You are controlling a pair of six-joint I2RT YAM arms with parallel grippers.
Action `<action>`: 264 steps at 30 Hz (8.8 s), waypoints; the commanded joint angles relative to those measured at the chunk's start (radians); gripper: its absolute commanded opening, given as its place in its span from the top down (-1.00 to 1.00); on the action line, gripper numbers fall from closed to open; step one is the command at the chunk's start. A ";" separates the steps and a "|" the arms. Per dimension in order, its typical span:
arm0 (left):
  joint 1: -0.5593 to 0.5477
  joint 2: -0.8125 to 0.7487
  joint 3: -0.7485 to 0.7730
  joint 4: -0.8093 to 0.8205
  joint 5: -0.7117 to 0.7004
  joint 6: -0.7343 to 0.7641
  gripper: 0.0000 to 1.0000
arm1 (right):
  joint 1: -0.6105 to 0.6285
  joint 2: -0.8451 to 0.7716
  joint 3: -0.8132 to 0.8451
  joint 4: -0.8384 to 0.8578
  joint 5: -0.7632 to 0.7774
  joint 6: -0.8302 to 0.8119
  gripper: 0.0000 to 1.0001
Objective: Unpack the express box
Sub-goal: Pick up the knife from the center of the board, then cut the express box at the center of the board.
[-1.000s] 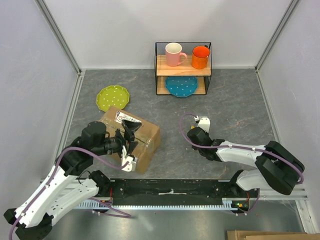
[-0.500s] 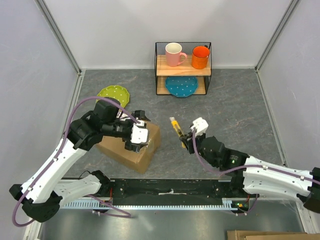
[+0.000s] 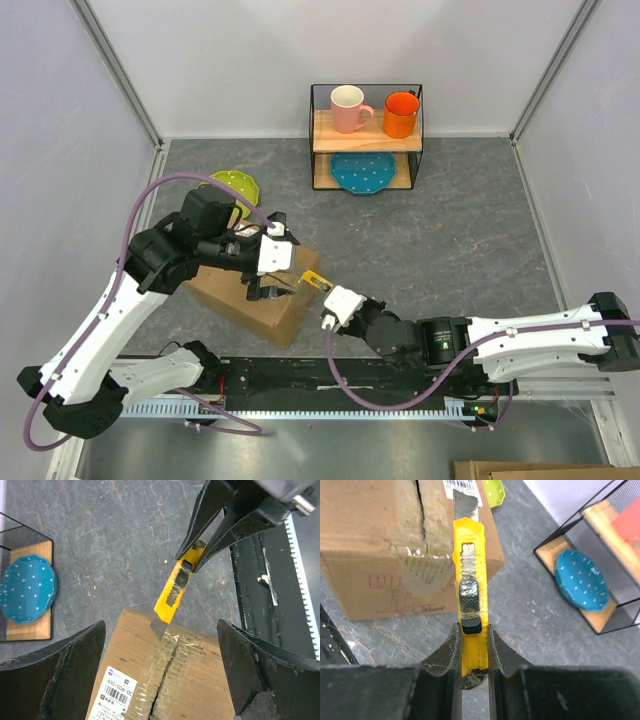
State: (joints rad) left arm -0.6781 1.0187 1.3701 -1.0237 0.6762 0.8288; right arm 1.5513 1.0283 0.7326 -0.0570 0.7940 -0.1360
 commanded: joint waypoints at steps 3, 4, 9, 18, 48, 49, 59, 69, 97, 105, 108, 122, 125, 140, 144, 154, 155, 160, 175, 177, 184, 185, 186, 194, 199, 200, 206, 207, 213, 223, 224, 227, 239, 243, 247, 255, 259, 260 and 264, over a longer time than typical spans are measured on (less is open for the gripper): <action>0.003 0.011 0.023 -0.044 0.042 -0.065 -0.96 | 0.104 0.074 0.155 0.008 0.157 -0.214 0.99; 0.003 0.012 0.023 -0.044 0.045 -0.065 -0.96 | 0.115 0.087 0.166 0.006 0.166 -0.227 1.00; 0.003 0.043 0.030 -0.081 0.065 -0.037 -0.92 | 0.159 0.147 0.235 -0.012 0.198 -0.323 1.00; 0.003 0.133 0.104 -0.288 0.114 0.076 -0.50 | 0.181 0.168 0.300 -0.001 0.220 -0.458 0.99; 0.060 -0.124 0.010 0.487 0.076 -0.437 0.96 | 0.181 -0.516 -0.049 0.399 -0.002 -0.088 -0.96; 0.060 -0.115 0.029 0.516 0.069 -0.514 0.97 | 0.178 -0.492 -0.023 0.405 -0.021 -0.097 -0.96; 0.077 -0.112 0.090 0.691 0.115 -0.803 0.96 | -0.227 -0.208 0.209 0.414 -0.614 0.174 -0.96; 0.117 -0.132 0.087 0.692 0.244 -0.913 0.97 | -0.572 -0.025 0.320 0.649 -1.212 0.464 -0.96; 0.118 -0.112 -0.009 0.760 0.261 -0.939 0.97 | -0.625 0.170 0.375 1.025 -1.345 0.633 -0.18; 0.118 -0.114 0.010 0.777 0.252 -0.961 0.96 | -0.623 0.231 0.366 1.134 -1.336 0.691 -0.06; 0.121 -0.118 0.007 0.784 0.255 -0.968 0.97 | -0.622 0.240 0.361 1.166 -1.325 0.700 -0.10; 0.124 -0.127 -0.017 0.807 0.260 -0.994 0.96 | -0.568 0.309 0.410 1.157 -1.306 0.656 0.83; 0.124 -0.135 -0.025 0.795 0.253 -0.987 0.94 | -0.568 0.291 0.399 1.139 -1.283 0.635 0.99; 0.126 -0.181 0.001 0.620 0.256 -0.840 0.47 | -0.582 0.159 0.426 0.783 -1.273 0.458 1.00; 0.126 -0.180 -0.002 0.606 0.281 -0.830 0.73 | -0.585 0.162 0.432 0.772 -1.286 0.467 1.00; 0.126 -0.175 0.003 0.591 0.327 -0.809 0.96 | -0.588 0.150 0.427 0.740 -1.299 0.452 0.33; 0.126 -0.170 0.004 0.602 0.330 -0.818 0.96 | -0.586 0.167 0.432 0.744 -1.323 0.469 0.27; 0.126 -0.163 0.007 0.628 0.332 -0.853 0.96 | -0.586 0.193 0.430 0.763 -1.348 0.489 0.07; 0.126 -0.175 -0.023 0.662 0.321 -0.893 0.96 | -0.570 0.254 0.464 0.770 -1.345 0.486 0.66; 0.126 -0.178 -0.032 0.662 0.319 -0.896 0.96 | -0.568 0.260 0.467 0.786 -1.342 0.490 0.83; 0.126 -0.184 -0.023 0.446 0.152 -0.619 -0.27 | -0.569 0.190 0.400 0.686 -1.181 0.405 1.00; 0.126 -0.183 -0.017 0.424 0.129 -0.588 -0.33 | -0.570 0.159 0.368 0.634 -1.146 0.389 1.00; 0.126 -0.183 -0.013 0.404 0.103 -0.526 -0.38 | -0.574 0.147 0.349 0.614 -1.095 0.369 1.00; 0.126 -0.190 -0.043 0.153 0.008 -0.076 -0.50 | -0.606 0.069 0.160 0.569 -0.842 0.372 1.00; 0.126 -0.226 -0.207 0.054 -0.052 0.274 -0.46 | -0.609 0.070 0.076 0.614 -0.632 0.404 1.00; 0.127 -0.232 -0.227 0.054 -0.066 0.311 -0.45 | -0.611 0.070 0.061 0.629 -0.607 0.415 0.99; 0.126 -0.233 -0.338 0.120 -0.129 0.496 -0.45 | -0.611 0.091 -0.035 0.767 -0.362 0.499 0.99; 0.126 -0.232 -0.356 0.132 -0.136 0.518 -0.45 | -0.612 0.101 -0.045 0.793 -0.339 0.501 0.99; 0.126 -0.212 -0.388 0.136 -0.132 0.584 -0.43 | -0.612 0.255 -0.059 1.017 -0.231 0.461 0.99; 0.126 -0.227 -0.460 0.151 -0.136 0.659 -0.35 | -0.611 0.567 0.093 1.114 -0.321 0.486 0.99; 0.126 -0.235 -0.482 0.155 -0.139 0.677 -0.33 | -0.612 0.584 0.102 1.118 -0.328 0.502 1.00; 0.126 -0.265 -0.528 0.194 -0.153 0.702 -0.25 | -0.612 0.647 0.143 1.129 -0.358 0.530 1.00; 0.124 -0.402 -0.759 0.424 -0.202 0.782 0.03 | -0.602 0.854 0.260 1.060 -0.518 0.650 0.99; 0.124 -0.456 -0.836 0.534 -0.211 0.776 0.08 | -0.589 0.877 0.261 1.043 -0.538 0.665 0.99; 0.123 -0.477 -0.914 0.632 -0.231 0.777 0.08 | -0.580 0.886 0.272 1.046 -0.568 0.665 0.99; 0.112 -0.457 -1.005 0.854 -0.248 0.750 0.07 | -0.540 0.911 0.286 1.034 -0.604 0.684 1.00; 0.094 -0.444 -1.068 1.019 -0.282 0.707 0.14 | -0.524 0.914 0.274 1.045 -0.604 0.691 1.00; 0.086 -0.440 -1.079 1.075 -0.297 0.690 0.28 | -0.514 0.915 0.268 1.049 -0.604 0.694 0.99; 0.034 -0.416 -1.094 1.200 -0.397 0.593 0.85 | -0.510 0.915 0.238 1.080 -0.599 0.719 0.99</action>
State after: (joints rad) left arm -0.6094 0.5304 0.3279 -0.0307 0.4141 1.5322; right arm 0.9466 1.9144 0.9958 1.0042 0.3283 0.5251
